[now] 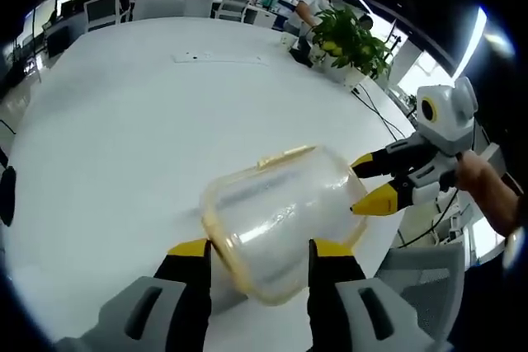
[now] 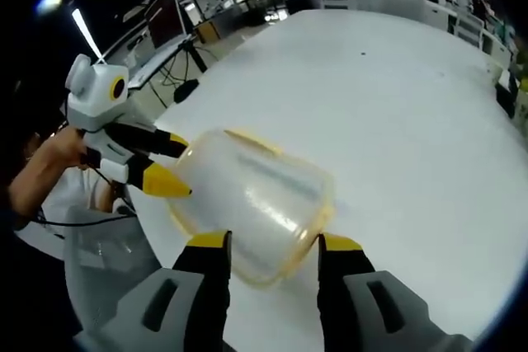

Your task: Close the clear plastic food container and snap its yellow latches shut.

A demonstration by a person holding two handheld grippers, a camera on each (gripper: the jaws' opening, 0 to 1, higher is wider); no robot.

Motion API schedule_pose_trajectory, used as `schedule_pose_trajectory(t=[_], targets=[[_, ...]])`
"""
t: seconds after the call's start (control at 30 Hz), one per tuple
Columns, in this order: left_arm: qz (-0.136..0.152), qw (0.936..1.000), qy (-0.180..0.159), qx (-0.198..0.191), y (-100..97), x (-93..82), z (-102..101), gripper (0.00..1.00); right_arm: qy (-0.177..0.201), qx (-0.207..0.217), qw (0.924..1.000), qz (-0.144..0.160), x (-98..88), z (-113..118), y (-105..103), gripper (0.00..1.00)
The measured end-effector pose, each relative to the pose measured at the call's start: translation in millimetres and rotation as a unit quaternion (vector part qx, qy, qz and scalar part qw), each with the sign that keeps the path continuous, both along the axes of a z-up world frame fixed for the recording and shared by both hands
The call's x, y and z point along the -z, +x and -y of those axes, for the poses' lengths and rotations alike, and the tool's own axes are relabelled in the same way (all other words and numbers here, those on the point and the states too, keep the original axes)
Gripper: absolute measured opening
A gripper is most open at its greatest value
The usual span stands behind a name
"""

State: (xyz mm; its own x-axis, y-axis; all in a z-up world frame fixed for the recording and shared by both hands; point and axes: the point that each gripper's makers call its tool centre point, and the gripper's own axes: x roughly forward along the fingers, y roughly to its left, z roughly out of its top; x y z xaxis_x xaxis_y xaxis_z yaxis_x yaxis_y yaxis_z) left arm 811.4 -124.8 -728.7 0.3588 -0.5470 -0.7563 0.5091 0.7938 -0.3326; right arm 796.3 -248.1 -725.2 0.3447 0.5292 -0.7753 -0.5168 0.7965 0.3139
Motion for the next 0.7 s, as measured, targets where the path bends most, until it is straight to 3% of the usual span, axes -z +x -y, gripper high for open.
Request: schedule_pose_trajectory(t=[0.43, 0.7], targets=[[0.002, 0.9999, -0.005, -0.010, -0.6, -0.3, -1.7, 0.41, 0.004, -0.002, 1.0000, 0.000, 0.2, -0.2, 0.2, 0.39], [0.014, 0.9999, 0.000, 0.005, -2.1, -2.2, -2.7, 0.41, -0.022, -0.052, 0.9980, 0.029, -4.1, 3.6, 1.5, 0.35]])
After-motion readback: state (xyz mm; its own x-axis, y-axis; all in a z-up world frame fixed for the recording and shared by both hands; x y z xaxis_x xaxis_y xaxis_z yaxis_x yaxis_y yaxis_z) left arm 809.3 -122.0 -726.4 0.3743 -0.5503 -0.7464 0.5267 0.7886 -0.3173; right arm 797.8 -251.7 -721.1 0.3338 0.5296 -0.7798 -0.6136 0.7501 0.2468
